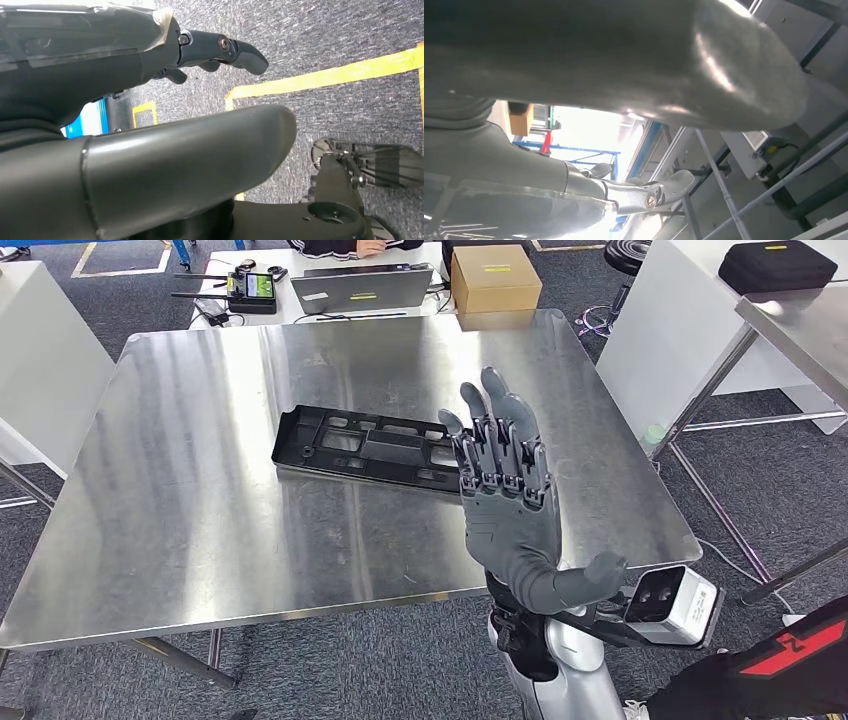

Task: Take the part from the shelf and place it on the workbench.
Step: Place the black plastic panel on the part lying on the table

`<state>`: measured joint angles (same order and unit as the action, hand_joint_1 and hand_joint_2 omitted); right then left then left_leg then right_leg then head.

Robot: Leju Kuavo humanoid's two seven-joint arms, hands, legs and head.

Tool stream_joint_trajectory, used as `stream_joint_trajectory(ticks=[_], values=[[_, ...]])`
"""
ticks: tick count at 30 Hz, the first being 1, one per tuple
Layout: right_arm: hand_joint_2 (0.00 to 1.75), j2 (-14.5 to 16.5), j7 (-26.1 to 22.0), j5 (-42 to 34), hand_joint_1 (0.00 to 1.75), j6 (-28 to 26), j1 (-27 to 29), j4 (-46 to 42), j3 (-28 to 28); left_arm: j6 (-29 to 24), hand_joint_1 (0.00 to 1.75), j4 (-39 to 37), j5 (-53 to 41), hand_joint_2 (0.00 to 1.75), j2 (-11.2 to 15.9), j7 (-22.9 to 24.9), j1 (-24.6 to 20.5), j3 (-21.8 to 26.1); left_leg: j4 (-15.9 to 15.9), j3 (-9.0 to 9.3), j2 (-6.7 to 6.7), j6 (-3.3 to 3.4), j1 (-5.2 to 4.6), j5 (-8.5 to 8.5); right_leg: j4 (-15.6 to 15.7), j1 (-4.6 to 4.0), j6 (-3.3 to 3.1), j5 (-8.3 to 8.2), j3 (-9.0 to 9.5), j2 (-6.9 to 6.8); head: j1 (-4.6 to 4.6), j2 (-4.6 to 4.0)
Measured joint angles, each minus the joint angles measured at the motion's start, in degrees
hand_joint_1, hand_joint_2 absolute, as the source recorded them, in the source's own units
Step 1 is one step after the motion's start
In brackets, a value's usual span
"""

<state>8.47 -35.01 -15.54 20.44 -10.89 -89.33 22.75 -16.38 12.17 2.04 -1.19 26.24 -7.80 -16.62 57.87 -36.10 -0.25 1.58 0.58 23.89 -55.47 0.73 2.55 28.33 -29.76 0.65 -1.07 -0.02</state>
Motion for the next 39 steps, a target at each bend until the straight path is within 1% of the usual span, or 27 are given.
stream_joint_trajectory(ticks=[14,29,30,31,33,34,35,36,37,38,39], values=[[0.00,0.0,0.0,1.0,0.00,0.6,-0.7,-0.5,0.5,0.5,0.00,0.1,1.1,0.00,0.3,0.0,-0.1,1.1,0.0,0.04,-0.01,0.00,0.00,0.00,0.0,0.00,0.00,0.00,0.05,0.00,0.00,0.00],[0.00,-0.2,0.0,1.1,0.00,0.6,-0.9,-0.7,1.7,0.5,0.00,0.1,2.2,0.00,0.6,0.0,0.9,2.7,0.0,0.04,-0.02,0.00,0.00,0.00,0.0,0.00,0.00,0.00,0.06,0.00,0.00,0.00],[0.00,-0.2,0.0,1.1,0.00,0.6,-1.0,-0.7,1.7,0.5,0.00,0.1,2.2,0.00,0.6,0.0,0.9,2.8,0.1,0.02,-0.02,0.07,-0.11,0.08,0.1,0.08,0.07,-0.04,0.11,0.00,-0.01,0.00],[0.00,-0.2,0.0,1.0,0.00,0.6,-1.0,-0.7,1.7,0.5,0.00,0.1,2.3,0.00,0.7,0.0,1.0,2.9,0.1,0.00,-0.03,0.31,-0.22,0.17,0.2,0.29,0.22,-0.11,0.30,-0.01,0.01,0.00],[0.00,0.0,0.0,1.0,0.00,0.6,-1.2,-0.8,1.8,0.5,0.00,0.1,2.3,0.00,0.7,0.0,1.1,3.1,-0.5,0.40,0.02,1.01,-0.26,0.04,0.4,0.50,0.63,-0.16,0.68,-0.05,0.02,0.00],[0.00,0.1,0.0,1.0,0.00,0.6,-1.3,-0.9,1.8,0.5,0.00,0.1,2.3,0.00,0.7,0.0,1.1,3.1,-1.2,0.85,0.08,1.37,-0.14,-0.19,-0.4,0.52,0.64,0.27,0.50,-0.10,0.01,0.00],[0.00,0.1,0.0,1.0,0.00,0.6,-1.4,-1.0,1.8,0.5,0.00,0.1,2.3,0.00,0.7,0.0,1.1,3.1,-1.7,1.32,0.19,1.61,-0.03,-0.44,-2.3,0.42,0.39,1.24,-0.39,-0.15,-0.02,0.00],[0.00,0.1,0.1,1.0,0.00,0.6,-1.5,-1.0,1.8,0.5,0.00,0.1,2.3,0.00,0.7,0.0,1.1,3.2,-2.1,1.66,0.27,1.78,0.08,-0.61,-5.5,0.46,-0.02,2.64,-1.97,-0.21,-0.06,0.00],[0.00,0.0,0.0,1.0,0.00,0.6,-1.4,-1.0,1.8,0.5,0.00,0.1,2.2,0.00,0.8,0.0,1.1,3.2,-2.2,1.78,0.31,1.88,0.03,-0.62,-9.6,0.45,-0.41,4.29,-4.15,-0.24,-0.08,0.00],[0.00,-0.1,0.1,1.0,0.00,0.6,-1.4,-1.0,1.8,0.5,0.00,0.1,2.2,0.00,0.8,0.0,1.1,3.2,-2.2,1.77,0.34,1.91,0.01,-0.63,-13.5,0.48,-0.61,5.61,-6.37,-0.24,-0.09,0.00],[0.00,-0.2,0.1,1.0,0.00,0.6,-1.3,-1.0,1.8,0.5,0.00,0.1,2.2,0.00,0.8,0.0,1.1,3.3,-2.2,1.75,0.33,1.84,0.01,-0.60,-16.2,0.53,-0.50,6.23,-7.97,-0.24,-0.09,0.00]])
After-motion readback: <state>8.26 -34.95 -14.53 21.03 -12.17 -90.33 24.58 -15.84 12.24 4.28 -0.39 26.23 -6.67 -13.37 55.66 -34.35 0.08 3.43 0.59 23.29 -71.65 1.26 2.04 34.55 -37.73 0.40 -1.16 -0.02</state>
